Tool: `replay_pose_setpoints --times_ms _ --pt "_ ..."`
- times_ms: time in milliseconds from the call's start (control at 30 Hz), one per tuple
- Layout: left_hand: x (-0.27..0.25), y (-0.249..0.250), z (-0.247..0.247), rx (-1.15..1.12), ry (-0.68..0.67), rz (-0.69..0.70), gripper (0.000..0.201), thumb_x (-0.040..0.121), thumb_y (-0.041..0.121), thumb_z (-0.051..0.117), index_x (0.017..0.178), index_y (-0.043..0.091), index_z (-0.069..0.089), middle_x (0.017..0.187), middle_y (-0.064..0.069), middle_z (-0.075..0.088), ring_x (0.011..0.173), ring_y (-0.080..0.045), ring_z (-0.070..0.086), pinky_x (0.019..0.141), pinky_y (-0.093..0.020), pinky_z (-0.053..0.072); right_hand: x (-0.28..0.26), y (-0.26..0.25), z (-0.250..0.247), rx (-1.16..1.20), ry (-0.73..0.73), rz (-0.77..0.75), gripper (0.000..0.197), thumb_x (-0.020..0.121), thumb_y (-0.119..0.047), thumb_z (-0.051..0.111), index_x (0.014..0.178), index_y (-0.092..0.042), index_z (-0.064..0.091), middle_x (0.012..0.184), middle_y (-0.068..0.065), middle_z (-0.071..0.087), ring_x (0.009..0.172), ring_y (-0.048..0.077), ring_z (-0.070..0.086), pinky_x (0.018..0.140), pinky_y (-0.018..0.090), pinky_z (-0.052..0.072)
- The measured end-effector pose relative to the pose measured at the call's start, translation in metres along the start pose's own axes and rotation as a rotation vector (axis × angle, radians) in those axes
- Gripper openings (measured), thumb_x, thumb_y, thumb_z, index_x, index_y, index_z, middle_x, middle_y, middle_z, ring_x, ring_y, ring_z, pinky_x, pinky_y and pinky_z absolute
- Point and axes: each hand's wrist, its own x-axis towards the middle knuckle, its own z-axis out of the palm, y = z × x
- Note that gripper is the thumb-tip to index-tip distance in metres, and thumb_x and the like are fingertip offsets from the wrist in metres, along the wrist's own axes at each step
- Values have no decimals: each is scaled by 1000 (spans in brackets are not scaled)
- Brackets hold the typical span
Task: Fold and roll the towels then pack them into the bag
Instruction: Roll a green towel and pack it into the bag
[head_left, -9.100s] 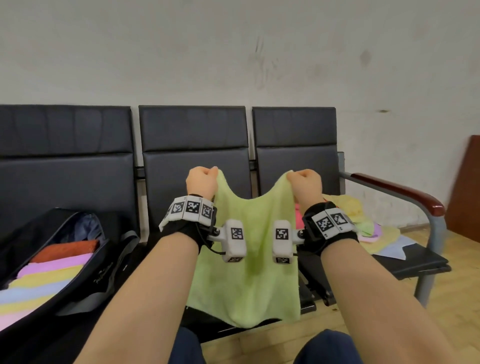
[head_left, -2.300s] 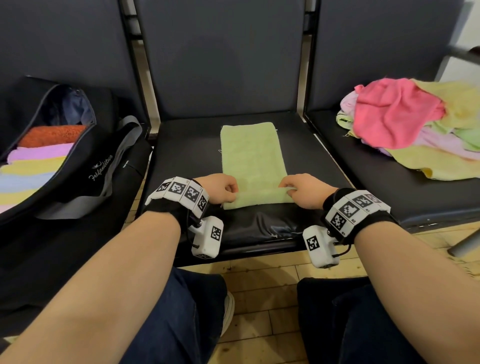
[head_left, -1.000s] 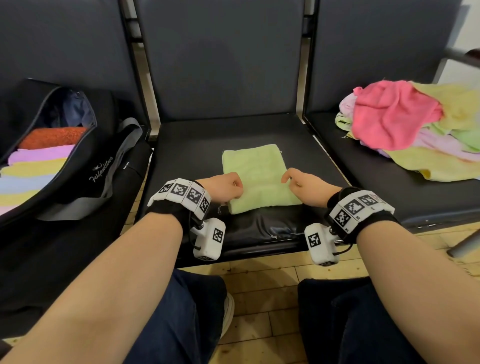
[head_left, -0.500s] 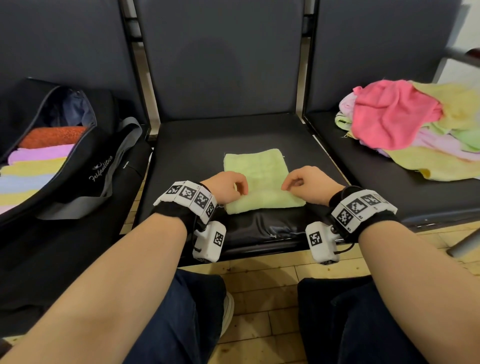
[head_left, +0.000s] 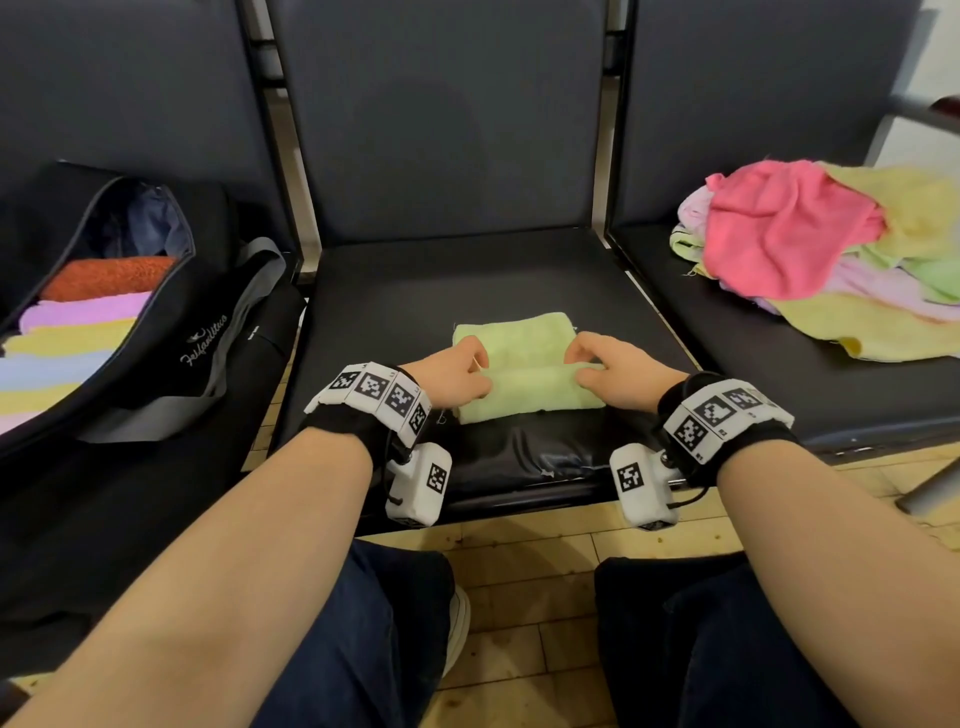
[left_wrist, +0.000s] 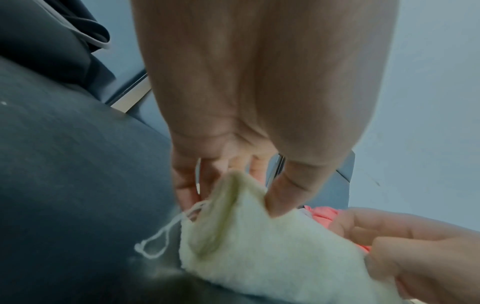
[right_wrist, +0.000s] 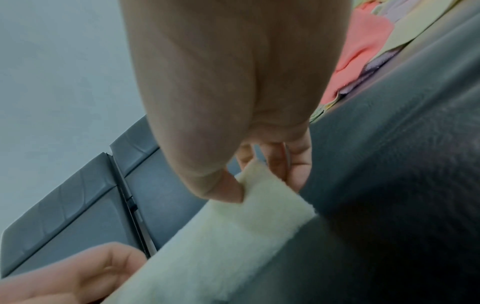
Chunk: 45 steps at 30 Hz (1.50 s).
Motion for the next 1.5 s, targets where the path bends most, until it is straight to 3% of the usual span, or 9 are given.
replay_pose_setpoints --times_ms 167,333,500,600,733,933,1133,1367,1500 --pt "4 2 0 -73 -2 -18 12 94 15 43 105 18 41 89 0 48 68 -13 45 58 -26 39 0 -5 0 -17 -29 94 29 99 -17 38 118 -7 58 119 8 56 112 25 50 88 27 35" --pt "7 -2 0 92 -13 37 8 92 21 50 99 21 52 108 -1 54 86 -17 50 78 -29 44 1 -1 -2 -210 71 99 28 91 -25 55 119 -23 58 119 0 53 117 24 47 105 41 27" --pt "6 -7 -2 139 133 158 14 88 14 58 100 22 58 108 3 47 92 -14 46 88 -31 44 -2 1 0 -42 124 -59 19 88 -8 56 85 -24 66 82 -12 54 88 17 55 91 33 45" --pt "3 -5 -1 122 148 161 10 90 17 56 88 25 61 86 9 56 71 -7 53 73 -26 47 -5 -3 -3 -25 63 8 20 87 -15 58 100 -15 73 102 -3 66 101 18 60 95 31 46" --pt "4 -7 -2 154 66 87 27 80 37 70 101 24 60 97 12 57 90 -10 57 85 -29 50 -6 -1 -1 -133 -109 115 56 80 -24 70 133 -25 55 135 -1 49 127 23 46 110 38 35" --pt "8 -13 -1 270 19 20 46 77 33 72 119 30 52 124 3 53 111 -22 51 98 -35 43 2 -2 5 -120 -98 -46 12 80 -8 62 88 -12 70 94 2 63 97 29 61 86 43 50" --pt "6 -8 -4 -38 66 80 28 93 17 48 120 22 43 106 0 43 73 -12 48 61 -24 40 -2 1 -2 103 -50 22 26 89 -9 51 112 -20 43 113 9 53 100 28 51 81 35 41" --pt "11 -7 -2 99 30 67 18 96 21 44 105 23 60 105 -1 49 92 -13 46 86 -29 41 1 4 0 -147 32 76 26 96 -26 46 118 -30 61 127 -1 46 123 23 41 109 43 25" --pt "7 -8 -3 137 153 150 14 93 20 52 103 24 62 109 4 47 101 -15 46 95 -34 40 3 5 2 -34 135 -65 12 91 -22 58 102 -24 59 97 -8 52 88 15 49 101 49 38"
